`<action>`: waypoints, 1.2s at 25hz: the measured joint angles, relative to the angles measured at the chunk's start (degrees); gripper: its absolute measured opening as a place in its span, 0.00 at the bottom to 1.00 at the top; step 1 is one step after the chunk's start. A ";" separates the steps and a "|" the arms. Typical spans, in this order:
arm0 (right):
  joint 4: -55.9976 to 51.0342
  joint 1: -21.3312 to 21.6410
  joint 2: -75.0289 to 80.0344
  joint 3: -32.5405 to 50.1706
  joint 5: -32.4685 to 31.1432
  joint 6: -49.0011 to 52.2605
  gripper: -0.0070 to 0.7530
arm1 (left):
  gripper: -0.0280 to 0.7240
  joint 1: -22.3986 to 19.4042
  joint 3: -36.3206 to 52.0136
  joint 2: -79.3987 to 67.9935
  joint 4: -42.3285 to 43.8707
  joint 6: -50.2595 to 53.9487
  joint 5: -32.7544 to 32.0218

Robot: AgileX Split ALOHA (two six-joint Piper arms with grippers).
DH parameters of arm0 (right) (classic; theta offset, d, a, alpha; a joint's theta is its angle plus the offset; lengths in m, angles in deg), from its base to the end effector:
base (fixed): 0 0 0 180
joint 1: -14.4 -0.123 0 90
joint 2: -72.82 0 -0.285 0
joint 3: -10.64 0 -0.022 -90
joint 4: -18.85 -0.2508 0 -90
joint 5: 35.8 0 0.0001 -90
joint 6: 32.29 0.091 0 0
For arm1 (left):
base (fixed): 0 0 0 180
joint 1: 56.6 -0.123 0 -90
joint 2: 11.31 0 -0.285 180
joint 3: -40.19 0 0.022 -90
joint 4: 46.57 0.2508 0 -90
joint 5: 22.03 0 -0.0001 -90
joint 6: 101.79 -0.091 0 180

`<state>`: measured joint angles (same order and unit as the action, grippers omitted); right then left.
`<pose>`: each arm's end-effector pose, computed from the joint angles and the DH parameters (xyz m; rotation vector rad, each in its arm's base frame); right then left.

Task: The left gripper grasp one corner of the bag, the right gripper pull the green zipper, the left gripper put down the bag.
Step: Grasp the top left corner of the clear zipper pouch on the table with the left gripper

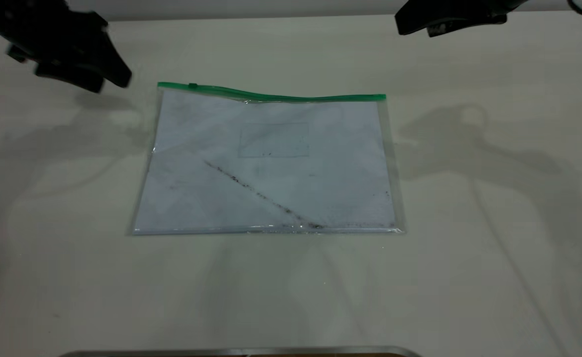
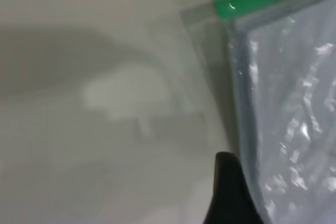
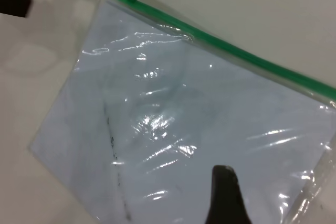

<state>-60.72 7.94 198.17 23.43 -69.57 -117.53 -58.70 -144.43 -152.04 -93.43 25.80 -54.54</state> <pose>0.3842 0.0936 0.1209 -0.5277 2.3910 0.7168 0.4404 -0.0196 0.0594 0.2953 2.6909 -0.4963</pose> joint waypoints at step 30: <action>-2.73 0.00 0.19 -0.66 0.10 -3.48 0.74 | 0.30 2.89 -17.14 -20.46 -19.31 -14.88 -9.75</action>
<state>-63.46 7.94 198.36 22.76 -69.47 -121.01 -55.81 -161.57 -172.50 -112.74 10.91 -64.29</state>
